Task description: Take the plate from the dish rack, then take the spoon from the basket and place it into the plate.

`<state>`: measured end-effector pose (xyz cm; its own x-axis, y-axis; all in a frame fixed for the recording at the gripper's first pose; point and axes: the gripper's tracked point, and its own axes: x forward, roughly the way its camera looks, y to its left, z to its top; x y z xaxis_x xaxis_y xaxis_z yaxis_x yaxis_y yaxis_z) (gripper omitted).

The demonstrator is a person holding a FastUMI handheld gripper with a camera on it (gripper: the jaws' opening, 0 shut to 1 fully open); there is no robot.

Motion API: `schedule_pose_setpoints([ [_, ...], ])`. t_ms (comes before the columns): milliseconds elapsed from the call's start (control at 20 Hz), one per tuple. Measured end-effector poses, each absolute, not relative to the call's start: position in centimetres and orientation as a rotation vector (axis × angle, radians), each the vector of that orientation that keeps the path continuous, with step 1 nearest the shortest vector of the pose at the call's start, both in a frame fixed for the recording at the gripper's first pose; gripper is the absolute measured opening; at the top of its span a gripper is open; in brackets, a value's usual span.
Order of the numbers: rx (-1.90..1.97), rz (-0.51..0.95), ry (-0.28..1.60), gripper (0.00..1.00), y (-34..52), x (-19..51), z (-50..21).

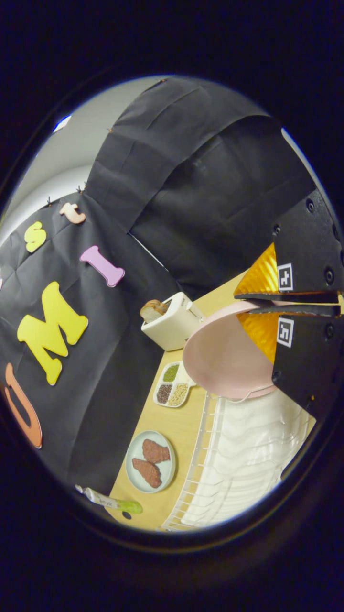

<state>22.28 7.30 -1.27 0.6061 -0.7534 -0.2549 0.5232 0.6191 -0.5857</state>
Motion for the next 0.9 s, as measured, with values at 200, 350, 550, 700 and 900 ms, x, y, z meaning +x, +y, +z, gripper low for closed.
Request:
schedule_pose_setpoints([
  [200, -0.461, -0.783, 0.501, 0.07, 7.0, 21.5, -1.7],
  [350, -0.439, -0.777, 0.483, 0.07, 6.9, 21.2, -1.8],
  [550, -0.483, -0.806, 0.417, 0.07, 7.0, 20.5, -0.9],
  [700, -0.594, -0.809, 0.312, 0.07, 8.7, 20.5, 0.9],
  [900, -0.621, -0.743, 0.217, 0.07, 11.4, 19.5, 2.7],
])
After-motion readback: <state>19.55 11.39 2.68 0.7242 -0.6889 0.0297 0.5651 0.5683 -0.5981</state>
